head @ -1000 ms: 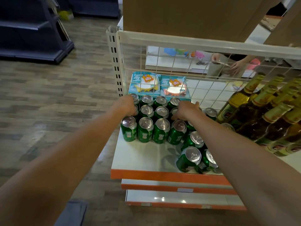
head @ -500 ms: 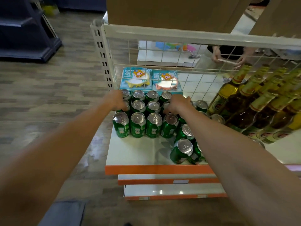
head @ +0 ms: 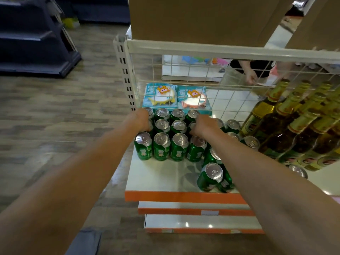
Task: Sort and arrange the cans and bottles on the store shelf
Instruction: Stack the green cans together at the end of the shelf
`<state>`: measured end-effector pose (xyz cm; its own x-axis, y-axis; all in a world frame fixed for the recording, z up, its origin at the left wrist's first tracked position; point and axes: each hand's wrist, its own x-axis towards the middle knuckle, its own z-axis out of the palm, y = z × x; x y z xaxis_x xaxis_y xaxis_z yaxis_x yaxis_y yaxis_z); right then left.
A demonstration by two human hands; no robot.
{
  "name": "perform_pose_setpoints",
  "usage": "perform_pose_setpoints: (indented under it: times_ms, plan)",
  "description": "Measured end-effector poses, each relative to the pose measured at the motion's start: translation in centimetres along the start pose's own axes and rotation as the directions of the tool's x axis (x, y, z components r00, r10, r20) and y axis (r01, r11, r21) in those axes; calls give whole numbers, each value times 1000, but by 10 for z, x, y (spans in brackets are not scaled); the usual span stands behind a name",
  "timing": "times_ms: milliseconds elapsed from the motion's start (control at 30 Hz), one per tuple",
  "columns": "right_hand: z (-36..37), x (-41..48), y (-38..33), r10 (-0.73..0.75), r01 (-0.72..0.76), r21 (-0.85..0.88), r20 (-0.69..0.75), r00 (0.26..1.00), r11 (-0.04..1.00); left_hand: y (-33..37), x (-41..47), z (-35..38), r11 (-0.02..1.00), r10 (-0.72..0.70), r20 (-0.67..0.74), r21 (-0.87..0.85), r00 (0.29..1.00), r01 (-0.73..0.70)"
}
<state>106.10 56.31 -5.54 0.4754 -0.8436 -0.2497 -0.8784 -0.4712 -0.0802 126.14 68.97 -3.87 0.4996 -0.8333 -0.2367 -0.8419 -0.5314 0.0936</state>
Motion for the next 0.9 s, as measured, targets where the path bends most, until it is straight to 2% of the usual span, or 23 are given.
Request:
perform_pose_setpoints:
  times_ms: [133, 200, 367, 533, 733, 900]
  plan:
    - [13, -4, -4, -59, 67, 55, -125, 990, 996, 4, -2, 2, 996, 79, -36, 34, 996, -77]
    - [16, -6, -9, -94, 112, 105, -159, 983, 988, 10, -2, 3, 994, 112, -33, -7, 993, -113]
    - [9, -11, -19, -211, 229, 124, -140, 967, 966, 25, -3, -2, 979, 194, 4, -66, 981, -193]
    - [-2, -20, -32, -329, 350, 143, -147, 933, 926, 27, -6, -10, 973, 217, -30, -71, 976, -218]
    - [-7, -35, -50, -384, 399, 86, -150, 911, 913, 24, -22, -7, 962, 245, -65, -107, 967, -251]
    - [-8, -48, -38, -337, 353, 124, -135, 932, 927, 21, -31, -8, 965, 236, -47, -108, 971, -240]
